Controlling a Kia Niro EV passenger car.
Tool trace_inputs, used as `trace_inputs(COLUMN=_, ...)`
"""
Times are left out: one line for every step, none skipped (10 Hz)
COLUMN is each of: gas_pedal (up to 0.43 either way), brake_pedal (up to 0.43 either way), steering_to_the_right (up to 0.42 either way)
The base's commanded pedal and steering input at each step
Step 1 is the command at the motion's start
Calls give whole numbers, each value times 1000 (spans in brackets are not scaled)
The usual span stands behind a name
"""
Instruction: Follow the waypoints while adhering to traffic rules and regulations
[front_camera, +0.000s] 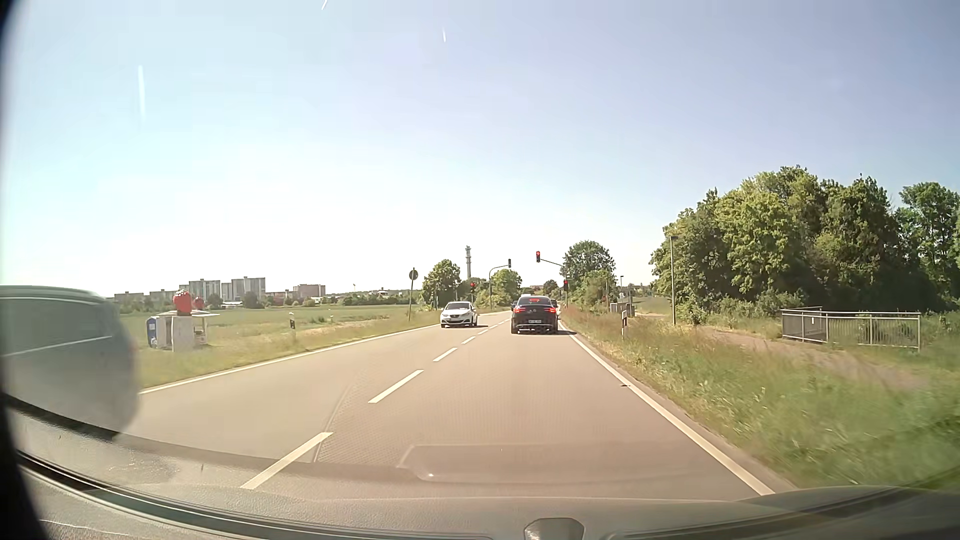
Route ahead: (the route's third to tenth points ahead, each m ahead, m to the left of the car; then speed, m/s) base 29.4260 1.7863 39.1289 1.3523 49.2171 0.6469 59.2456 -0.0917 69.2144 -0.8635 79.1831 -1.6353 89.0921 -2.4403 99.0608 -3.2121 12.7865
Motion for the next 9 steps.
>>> trace_inputs(gas_pedal=0, brake_pedal=311, steering_to_the_right=12)
trace_inputs(gas_pedal=0, brake_pedal=311, steering_to_the_right=11)
trace_inputs(gas_pedal=0, brake_pedal=311, steering_to_the_right=11)
trace_inputs(gas_pedal=0, brake_pedal=317, steering_to_the_right=11)
trace_inputs(gas_pedal=0, brake_pedal=317, steering_to_the_right=11)
trace_inputs(gas_pedal=0, brake_pedal=317, steering_to_the_right=11)
trace_inputs(gas_pedal=0, brake_pedal=323, steering_to_the_right=11)
trace_inputs(gas_pedal=0, brake_pedal=323, steering_to_the_right=10)
trace_inputs(gas_pedal=0, brake_pedal=329, steering_to_the_right=10)
